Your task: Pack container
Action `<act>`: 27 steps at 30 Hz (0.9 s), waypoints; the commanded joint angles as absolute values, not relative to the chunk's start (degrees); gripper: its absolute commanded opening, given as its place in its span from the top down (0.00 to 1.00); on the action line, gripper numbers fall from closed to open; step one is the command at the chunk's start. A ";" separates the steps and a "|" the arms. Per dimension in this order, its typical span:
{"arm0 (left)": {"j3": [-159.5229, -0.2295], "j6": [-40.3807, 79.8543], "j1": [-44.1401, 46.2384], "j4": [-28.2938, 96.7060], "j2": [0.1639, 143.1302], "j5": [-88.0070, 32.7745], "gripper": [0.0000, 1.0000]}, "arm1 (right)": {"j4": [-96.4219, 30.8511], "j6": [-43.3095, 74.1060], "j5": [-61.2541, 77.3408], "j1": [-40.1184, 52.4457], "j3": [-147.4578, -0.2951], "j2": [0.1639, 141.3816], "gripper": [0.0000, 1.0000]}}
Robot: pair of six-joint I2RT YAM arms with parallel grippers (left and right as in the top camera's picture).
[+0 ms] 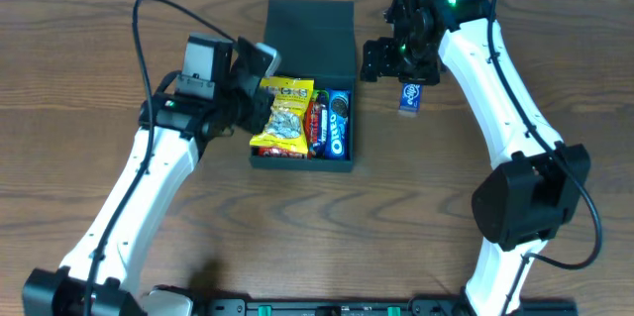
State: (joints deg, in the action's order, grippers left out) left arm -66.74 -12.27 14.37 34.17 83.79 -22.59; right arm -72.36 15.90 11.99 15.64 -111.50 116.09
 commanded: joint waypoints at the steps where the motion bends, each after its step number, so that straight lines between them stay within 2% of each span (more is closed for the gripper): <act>1: -64.66 -14.85 14.39 36.91 86.67 -20.99 0.94 | -71.64 15.16 11.97 15.77 -112.53 114.74 0.11; 5: -62.65 -15.27 14.44 37.21 88.75 -24.99 0.94 | -69.97 15.16 11.99 15.77 -112.53 114.74 0.09; 16: -60.95 -14.98 16.62 37.91 96.42 -24.69 0.94 | -69.17 15.16 11.77 15.73 -112.53 114.74 0.07; 27: -67.05 -13.74 16.88 38.65 89.08 -26.33 0.94 | -68.55 15.14 11.77 15.73 -112.53 114.74 0.06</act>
